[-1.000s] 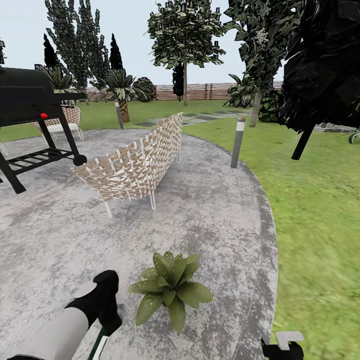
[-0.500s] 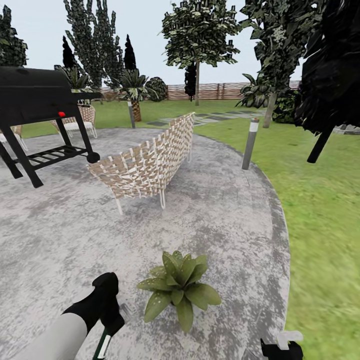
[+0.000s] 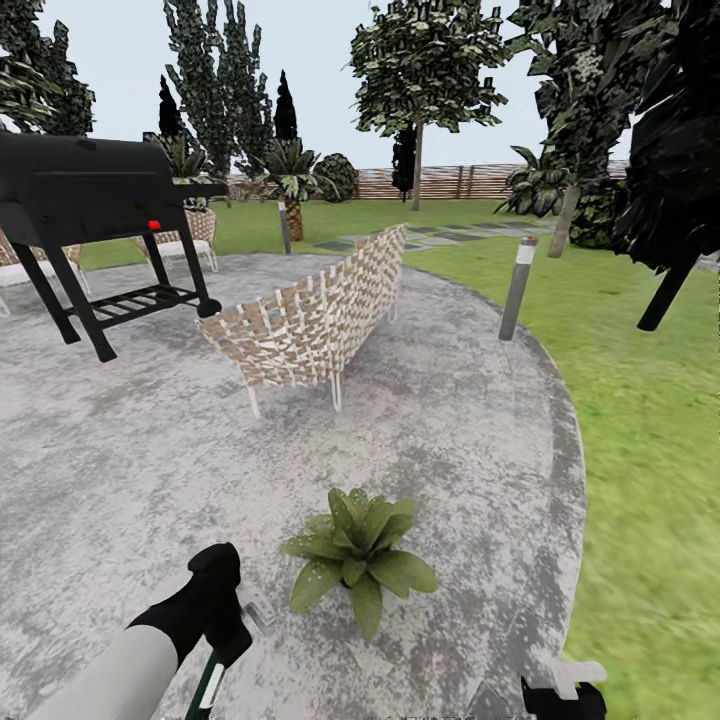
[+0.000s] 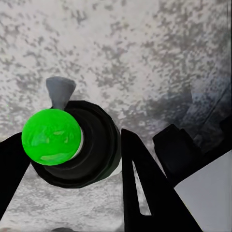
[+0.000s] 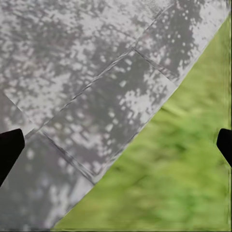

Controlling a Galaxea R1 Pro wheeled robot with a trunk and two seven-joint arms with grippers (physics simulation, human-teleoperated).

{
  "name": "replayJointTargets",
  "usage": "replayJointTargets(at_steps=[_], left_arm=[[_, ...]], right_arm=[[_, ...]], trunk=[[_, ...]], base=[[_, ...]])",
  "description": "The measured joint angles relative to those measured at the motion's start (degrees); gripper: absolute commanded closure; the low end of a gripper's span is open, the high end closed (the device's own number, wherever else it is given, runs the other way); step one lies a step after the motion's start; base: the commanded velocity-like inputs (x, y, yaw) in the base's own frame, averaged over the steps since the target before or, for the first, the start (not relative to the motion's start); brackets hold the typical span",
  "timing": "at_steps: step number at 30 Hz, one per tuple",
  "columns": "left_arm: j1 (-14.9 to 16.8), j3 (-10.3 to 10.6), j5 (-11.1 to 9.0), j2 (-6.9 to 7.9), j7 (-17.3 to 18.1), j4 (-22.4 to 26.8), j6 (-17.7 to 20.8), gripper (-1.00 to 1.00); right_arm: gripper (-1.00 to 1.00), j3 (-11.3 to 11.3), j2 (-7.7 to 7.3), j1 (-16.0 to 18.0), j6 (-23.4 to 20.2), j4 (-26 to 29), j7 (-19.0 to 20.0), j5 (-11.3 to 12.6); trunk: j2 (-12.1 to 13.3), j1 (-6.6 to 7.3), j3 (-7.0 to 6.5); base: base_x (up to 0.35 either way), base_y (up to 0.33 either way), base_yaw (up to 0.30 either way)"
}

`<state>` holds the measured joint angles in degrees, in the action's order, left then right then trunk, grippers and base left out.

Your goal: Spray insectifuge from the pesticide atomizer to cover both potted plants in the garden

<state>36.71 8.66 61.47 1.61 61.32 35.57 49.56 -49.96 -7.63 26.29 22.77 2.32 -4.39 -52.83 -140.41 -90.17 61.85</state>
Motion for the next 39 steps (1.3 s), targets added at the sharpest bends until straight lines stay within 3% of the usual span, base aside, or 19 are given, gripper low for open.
replayJointTargets(at_steps=[14, 23, 24, 28, 29, 32, 39], left_arm=[[0.0, -0.01, -0.09, -0.24, -0.11, 0.17, -0.01, 1.0], [0.0, -0.03, 0.1, 0.25, -0.05, 0.19, -0.01, 1.0], [0.0, -0.45, 0.11, 0.52, -0.04, 0.2, -0.04, 1.0], [0.0, -6.45, 0.11, 0.63, -2.21, 1.53, -0.11, 1.0], [0.0, -7.05, 0.03, 0.53, -3.0, 1.75, -0.09, 1.0], [0.0, -7.59, 0.03, 0.1, -4.64, 2.0, -0.11, 1.0], [0.0, -7.63, 0.03, -0.05, -4.9, 1.52, -0.16, 1.0]], right_arm=[[-1.0, 0.0, -0.4, -0.01, 0.0, 0.0, 0.0, -0.08], [-1.0, -0.01, -0.36, -0.02, 0.03, -0.01, 0.01, -0.08], [-1.0, -0.01, -0.33, -0.01, 0.02, -0.01, 0.01, -0.07], [-1.0, -0.01, -0.26, -0.01, 0.01, -0.01, 0.01, -0.05], [-1.0, -0.01, -0.26, -0.01, 0.0, -0.01, 0.01, -0.06], [-1.0, -0.01, -0.26, -0.02, -0.01, -0.01, 0.01, -0.07], [-1.0, 0.0, -0.26, -0.02, 0.0, 0.0, 0.0, -0.09]], trunk=[[0.0, 0.02, 0.0], [0.0, 0.02, 0.0], [0.0, 0.02, 0.0], [0.0, 0.02, 0.0], [0.0, 0.02, 0.0], [0.0, 0.02, 0.0], [0.0, 0.05, 0.0]], base=[[-0.019, -0.3, 0.094], [0.0, -0.046, 0.024], [0.0, -0.001, 0.216], [0.0, 0.0, 0.259], [0.0, 0.0, 0.275], [0.003, -0.003, 0.096], [0.185, -0.178, 0.009]])
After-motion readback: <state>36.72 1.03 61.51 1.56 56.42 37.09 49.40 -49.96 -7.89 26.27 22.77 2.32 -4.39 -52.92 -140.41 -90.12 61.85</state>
